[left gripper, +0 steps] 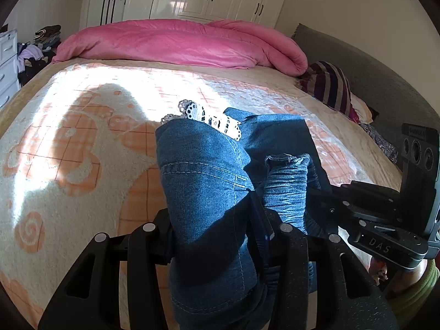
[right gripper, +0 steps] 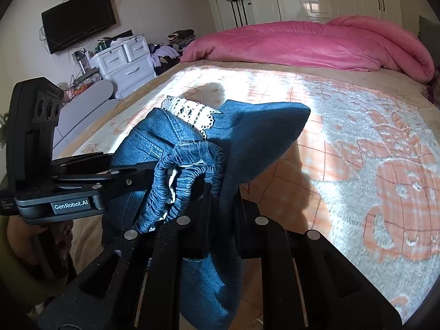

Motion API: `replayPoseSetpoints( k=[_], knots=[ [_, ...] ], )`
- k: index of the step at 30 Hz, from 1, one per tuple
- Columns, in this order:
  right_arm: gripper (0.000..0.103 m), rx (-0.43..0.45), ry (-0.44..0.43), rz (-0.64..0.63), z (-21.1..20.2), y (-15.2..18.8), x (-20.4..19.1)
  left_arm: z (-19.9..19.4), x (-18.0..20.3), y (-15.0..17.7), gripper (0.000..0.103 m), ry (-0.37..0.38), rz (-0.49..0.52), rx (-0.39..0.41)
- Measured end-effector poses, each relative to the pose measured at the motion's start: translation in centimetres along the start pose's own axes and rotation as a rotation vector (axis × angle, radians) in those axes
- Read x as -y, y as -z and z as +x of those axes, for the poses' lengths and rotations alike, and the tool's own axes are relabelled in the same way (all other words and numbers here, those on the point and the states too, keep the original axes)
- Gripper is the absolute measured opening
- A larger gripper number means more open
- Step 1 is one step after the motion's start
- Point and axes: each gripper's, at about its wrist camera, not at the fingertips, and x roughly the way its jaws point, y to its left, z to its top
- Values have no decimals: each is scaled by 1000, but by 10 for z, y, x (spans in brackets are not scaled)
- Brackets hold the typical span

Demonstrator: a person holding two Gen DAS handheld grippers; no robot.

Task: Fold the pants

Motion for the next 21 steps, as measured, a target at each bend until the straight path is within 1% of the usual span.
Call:
replayPoseSetpoints(
  k=[5,9,12,13,14,16,18,19,20,21],
  knots=[
    [8,-24,6,14,17,-4,4,13,-8,-2,43,-7,-10,-12],
    [8,-51,11,31,29,1,10,27,-15,2,43,-13,-15,-31],
    [11,-81,23,53,39,7,16,38,-20,5,43,-23,-17,-49],
    [12,-94,36,60,43,9,19,42,-22,6,43,-32,-17,-58],
    [14,-104,52,57,46,11,20,45,-24,8,45,-38,-18,-64],
    [16,-125,85,49,51,16,22,52,-27,11,46,-52,-20,-79],
    [21,-150,109,59,57,21,27,58,-32,16,50,-66,-20,-91],
    [26,-171,138,57,61,25,30,60,-34,18,51,-68,-24,-98],
    [29,-178,148,58,62,27,32,62,-36,20,53,-66,-30,-102],
    [30,-181,149,63,63,28,34,63,-38,21,55,-67,-33,-104]
  ],
)
